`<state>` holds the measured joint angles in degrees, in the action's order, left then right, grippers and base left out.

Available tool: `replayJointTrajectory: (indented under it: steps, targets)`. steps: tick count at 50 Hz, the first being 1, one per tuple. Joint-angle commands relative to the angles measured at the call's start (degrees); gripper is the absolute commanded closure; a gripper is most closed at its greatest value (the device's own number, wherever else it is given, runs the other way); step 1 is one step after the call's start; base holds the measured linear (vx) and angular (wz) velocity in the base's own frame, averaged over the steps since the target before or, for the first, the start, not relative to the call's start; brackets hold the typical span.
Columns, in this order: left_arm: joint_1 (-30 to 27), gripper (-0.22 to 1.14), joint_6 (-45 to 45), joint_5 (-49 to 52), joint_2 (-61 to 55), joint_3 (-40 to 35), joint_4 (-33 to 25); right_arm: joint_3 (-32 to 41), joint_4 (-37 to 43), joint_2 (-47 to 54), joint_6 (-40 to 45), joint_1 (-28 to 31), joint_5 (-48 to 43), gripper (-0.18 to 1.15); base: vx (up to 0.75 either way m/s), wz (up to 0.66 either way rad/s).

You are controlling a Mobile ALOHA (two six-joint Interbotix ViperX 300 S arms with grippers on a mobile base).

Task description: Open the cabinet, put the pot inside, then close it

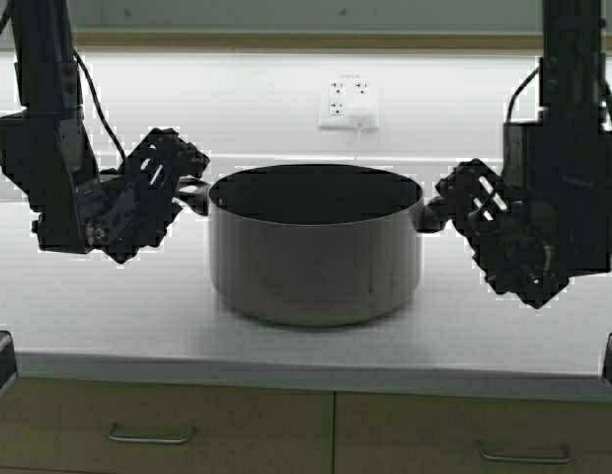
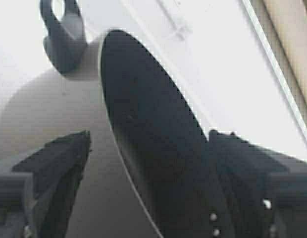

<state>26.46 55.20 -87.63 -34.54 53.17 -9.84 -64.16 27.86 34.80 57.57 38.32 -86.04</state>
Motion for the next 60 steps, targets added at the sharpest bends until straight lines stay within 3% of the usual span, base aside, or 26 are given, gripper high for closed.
replayJointTrajectory:
  steps: [1,13,25,40,48,60]
  targets:
    - [-3.3,-0.10,0.4,-0.5,-0.9,-2.5,0.8,3.3,0.4,1.5,1.1,0.2,-2.5,-0.05,0.06,-0.01]
    - [-8.5,-0.10,4.7,-0.5,-6.4,-8.8,4.9,7.1,6.2,6.2,4.4,0.2,-8.5,-0.05,0.04,-0.02]
    - [-12.3,-0.10,9.6,-0.3,-11.3,-18.4,14.2,14.1,8.7,11.5,9.0,-0.6,-11.3,-0.05,0.01,-0.01]
    - [-15.9,-0.10,12.0,4.6,-14.7,-27.2,19.6,23.6,4.0,15.5,9.3,-7.1,-11.4,-0.05,0.00,0.00]
    - [-16.0,-0.10,12.0,5.7,-17.1,-29.0,19.9,28.2,0.6,17.8,9.5,-10.3,-11.5,-0.05,0.00,0.00]
    - [-16.1,-0.10,12.2,8.6,-17.4,-34.5,21.6,33.5,-2.1,20.9,10.7,-11.3,-11.4,-0.05,0.00,0.00]
